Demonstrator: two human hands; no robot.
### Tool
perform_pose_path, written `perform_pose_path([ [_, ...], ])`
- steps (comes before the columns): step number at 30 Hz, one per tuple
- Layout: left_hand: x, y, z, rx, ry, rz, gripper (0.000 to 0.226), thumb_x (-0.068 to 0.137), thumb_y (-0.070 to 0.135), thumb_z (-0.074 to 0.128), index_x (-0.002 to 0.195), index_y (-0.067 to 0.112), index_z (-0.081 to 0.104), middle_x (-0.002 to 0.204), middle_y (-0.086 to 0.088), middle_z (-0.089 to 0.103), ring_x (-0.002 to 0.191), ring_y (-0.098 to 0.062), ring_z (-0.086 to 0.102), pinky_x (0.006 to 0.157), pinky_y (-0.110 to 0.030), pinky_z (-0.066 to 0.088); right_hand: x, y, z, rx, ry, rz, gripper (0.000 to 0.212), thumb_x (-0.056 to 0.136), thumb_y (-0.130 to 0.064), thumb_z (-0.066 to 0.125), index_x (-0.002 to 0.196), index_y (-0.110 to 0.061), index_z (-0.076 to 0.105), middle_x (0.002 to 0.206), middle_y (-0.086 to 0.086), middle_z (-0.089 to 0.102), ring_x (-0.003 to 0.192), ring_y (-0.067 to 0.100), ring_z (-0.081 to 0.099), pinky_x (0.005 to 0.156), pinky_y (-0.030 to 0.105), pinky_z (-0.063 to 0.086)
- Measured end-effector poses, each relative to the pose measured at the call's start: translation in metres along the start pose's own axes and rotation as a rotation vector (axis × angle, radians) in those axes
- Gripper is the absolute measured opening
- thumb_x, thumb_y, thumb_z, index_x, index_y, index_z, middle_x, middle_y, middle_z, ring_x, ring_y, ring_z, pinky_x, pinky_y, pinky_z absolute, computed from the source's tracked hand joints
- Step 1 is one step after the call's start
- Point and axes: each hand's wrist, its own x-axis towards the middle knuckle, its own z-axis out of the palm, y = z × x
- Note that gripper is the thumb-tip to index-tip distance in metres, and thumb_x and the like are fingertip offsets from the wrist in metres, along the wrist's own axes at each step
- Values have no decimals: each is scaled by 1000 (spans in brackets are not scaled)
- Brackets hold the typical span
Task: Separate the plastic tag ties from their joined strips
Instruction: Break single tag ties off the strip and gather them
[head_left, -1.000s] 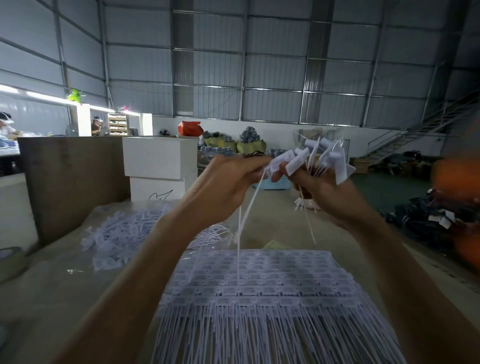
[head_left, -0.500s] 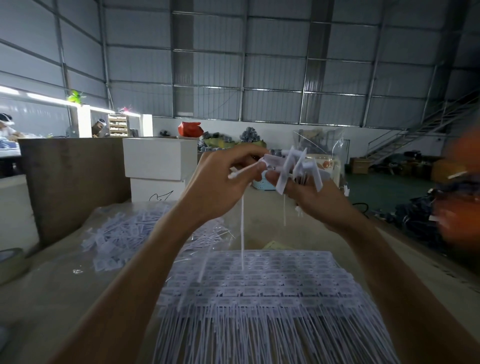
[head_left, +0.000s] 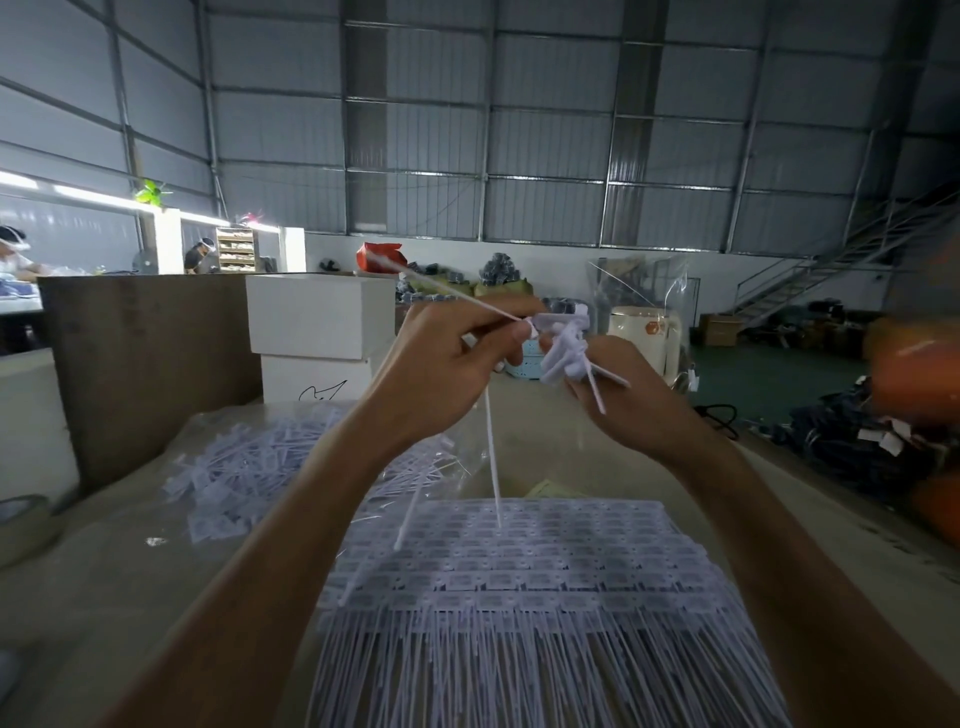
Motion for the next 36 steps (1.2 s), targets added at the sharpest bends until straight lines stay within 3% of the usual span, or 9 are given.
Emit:
perform_pose_path([
  [3, 1, -2, -1, 6, -43, -6, 22, 97, 12, 58, 113, 18, 72, 78, 5, 70, 71, -6, 66, 70, -24, 53, 0, 7, 0, 132, 25, 117, 50, 84, -34, 42, 103, 7, 65, 96, 28, 66, 80, 34, 63, 88, 38, 53],
  [4, 0, -3, -2, 22, -50, 2, 21, 97, 11, 59, 111, 17, 73, 81, 5, 72, 71, -6, 66, 70, -24, 54, -1, 10, 0, 141, 17, 128, 54, 86, -36, 41, 109, 9, 61, 101, 29, 64, 89, 40, 63, 90, 46, 51],
  [7, -1, -3, -2, 119, -40, 38, 21, 93, 19, 66, 113, 17, 74, 90, 21, 68, 77, 6, 64, 72, -12, 50, -3, 11, 1, 154, 97, 135, 26, 104, -17, 41, 92, -8, 62, 76, 2, 59, 61, 0, 58, 60, 18, 49],
  [9, -1, -4, -2, 154, -25, 38, 32, 87, 25, 72, 120, 24, 70, 87, 26, 62, 80, 13, 59, 74, -3, 41, -1, 4, 0, 296, 119, 192, 35, 109, -24, 37, 85, -10, 60, 63, -1, 48, 45, 1, 41, 44, 14, 35],
  [14, -2, -2, -1, 199, 12, 91, 39, 77, 27, 82, 113, 24, 67, 95, 8, 67, 87, -4, 65, 79, -26, 55, -7, -12, -8, 540, 66, 226, 43, 78, -62, 59, 73, -19, 65, 56, -9, 38, 49, 4, 30, 48, 18, 26],
  [20, -2, -3, 2, 204, -19, 119, 38, 74, 32, 84, 104, 19, 65, 95, 3, 68, 86, -8, 65, 75, -32, 56, -8, -11, -5, 457, 18, 132, 2, 95, -24, 65, 95, -23, 64, 59, -27, 61, 56, -14, 57, 50, 3, 40],
  [27, -1, -6, 1, 101, -53, 49, 48, 76, 29, 83, 120, 23, 65, 96, 27, 62, 92, 13, 62, 81, -8, 51, -5, -5, -10, 465, 174, 227, 14, 93, -22, 68, 80, -19, 69, 52, -17, 58, 47, -7, 52, 45, 6, 37],
  [31, -2, -11, 1, 284, -77, 12, 52, 77, 39, 81, 125, 31, 62, 108, 17, 68, 94, -6, 62, 81, -36, 57, -4, -5, -13, 587, 244, 277, 22, 93, -24, 67, 71, -19, 66, 52, -8, 41, 45, 4, 33, 43, 15, 30],
  [36, -6, -8, 2, 534, 14, 87, 36, 89, 36, 70, 123, 25, 65, 109, 2, 71, 93, -18, 61, 79, -30, 45, -4, -10, -7, 593, 225, 275, 17, 92, -25, 69, 81, -13, 65, 56, -6, 46, 48, 5, 38, 47, 20, 31],
])
